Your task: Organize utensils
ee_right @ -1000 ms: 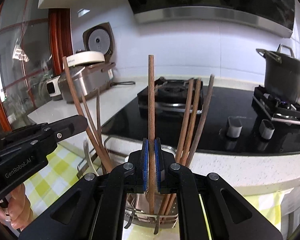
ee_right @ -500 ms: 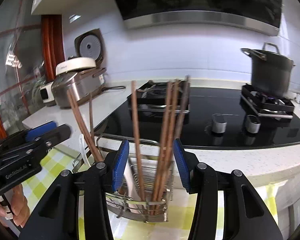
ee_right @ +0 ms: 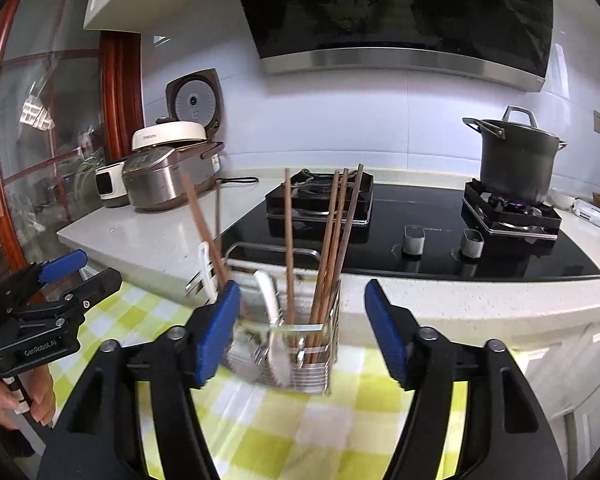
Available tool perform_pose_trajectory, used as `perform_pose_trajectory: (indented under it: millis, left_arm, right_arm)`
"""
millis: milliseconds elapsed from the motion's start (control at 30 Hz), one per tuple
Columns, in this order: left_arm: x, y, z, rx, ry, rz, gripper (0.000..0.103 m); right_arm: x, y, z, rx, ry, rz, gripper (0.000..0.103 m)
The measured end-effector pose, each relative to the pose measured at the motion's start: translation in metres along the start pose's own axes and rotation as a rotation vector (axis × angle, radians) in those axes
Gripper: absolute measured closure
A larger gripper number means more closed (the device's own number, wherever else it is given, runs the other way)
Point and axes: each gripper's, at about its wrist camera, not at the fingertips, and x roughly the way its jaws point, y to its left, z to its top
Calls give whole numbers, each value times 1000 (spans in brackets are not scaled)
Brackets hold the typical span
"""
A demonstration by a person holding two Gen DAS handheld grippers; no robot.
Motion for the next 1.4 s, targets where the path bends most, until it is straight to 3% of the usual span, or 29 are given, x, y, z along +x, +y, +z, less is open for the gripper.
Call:
perform_pose_trajectory:
  millis: [300,500,800,1033,1400]
  left_arm:
    - [-65,11,-34,1,-14,31,7]
    - [-96,1,-54,41,-26,33,5]
    - [-114,-3,-75,13,-9,40,5]
    - [-123,7,-83,-23,11,8,5]
    - [-130,-2,-83,5,1,-6,5]
  right_arm:
    - [-65,25,-38,12,-11,-6,32]
    - [-98,37,-54,20,-9,-45,27]
    - [-117,45,-71,36,17,-69,18]
    - [-126,52,-80,22,16,-70,18]
    - [-130,51,-83,36,8,-82,18]
